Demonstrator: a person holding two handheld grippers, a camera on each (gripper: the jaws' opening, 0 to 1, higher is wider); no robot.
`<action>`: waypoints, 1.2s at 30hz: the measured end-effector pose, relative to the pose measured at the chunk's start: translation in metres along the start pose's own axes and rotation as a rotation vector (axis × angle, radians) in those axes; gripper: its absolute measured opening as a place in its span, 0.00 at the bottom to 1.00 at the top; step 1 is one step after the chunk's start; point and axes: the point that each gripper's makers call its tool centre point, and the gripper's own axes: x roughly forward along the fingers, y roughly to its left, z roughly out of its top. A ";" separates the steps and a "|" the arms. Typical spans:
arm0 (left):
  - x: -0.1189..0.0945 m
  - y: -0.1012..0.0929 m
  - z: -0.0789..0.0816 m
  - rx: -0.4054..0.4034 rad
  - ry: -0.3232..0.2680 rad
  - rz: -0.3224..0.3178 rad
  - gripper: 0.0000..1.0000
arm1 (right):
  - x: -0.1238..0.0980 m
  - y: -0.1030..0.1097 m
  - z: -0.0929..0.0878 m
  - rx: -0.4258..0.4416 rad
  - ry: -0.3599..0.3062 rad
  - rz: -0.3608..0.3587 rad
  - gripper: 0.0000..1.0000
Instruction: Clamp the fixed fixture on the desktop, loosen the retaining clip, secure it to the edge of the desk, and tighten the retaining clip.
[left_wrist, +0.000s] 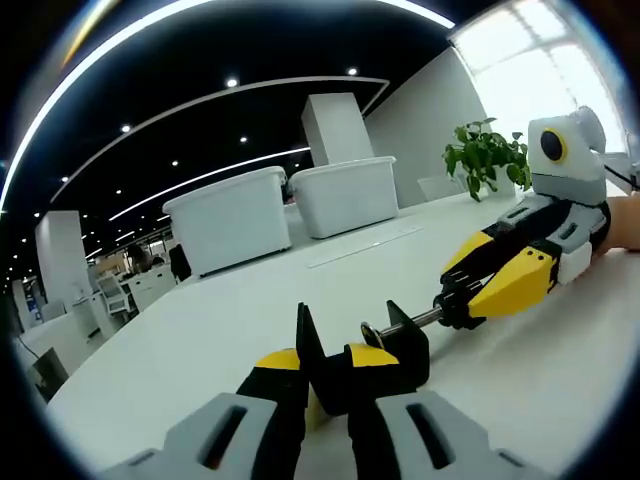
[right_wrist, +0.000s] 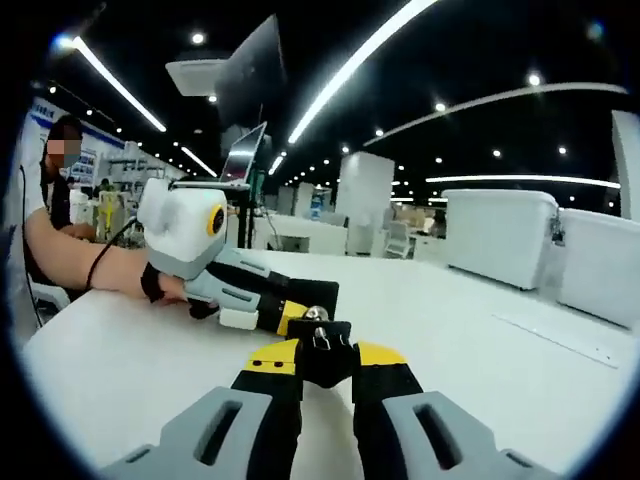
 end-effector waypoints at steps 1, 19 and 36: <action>0.000 0.000 0.000 0.000 0.000 0.000 0.14 | 0.000 0.001 0.001 -0.030 0.000 -0.006 0.17; -0.001 0.000 0.000 -0.002 0.000 0.001 0.14 | 0.000 0.002 -0.004 0.055 0.031 -0.002 0.26; -0.002 0.000 0.000 0.000 0.000 0.001 0.14 | 0.000 -0.007 -0.003 0.199 0.023 0.004 0.20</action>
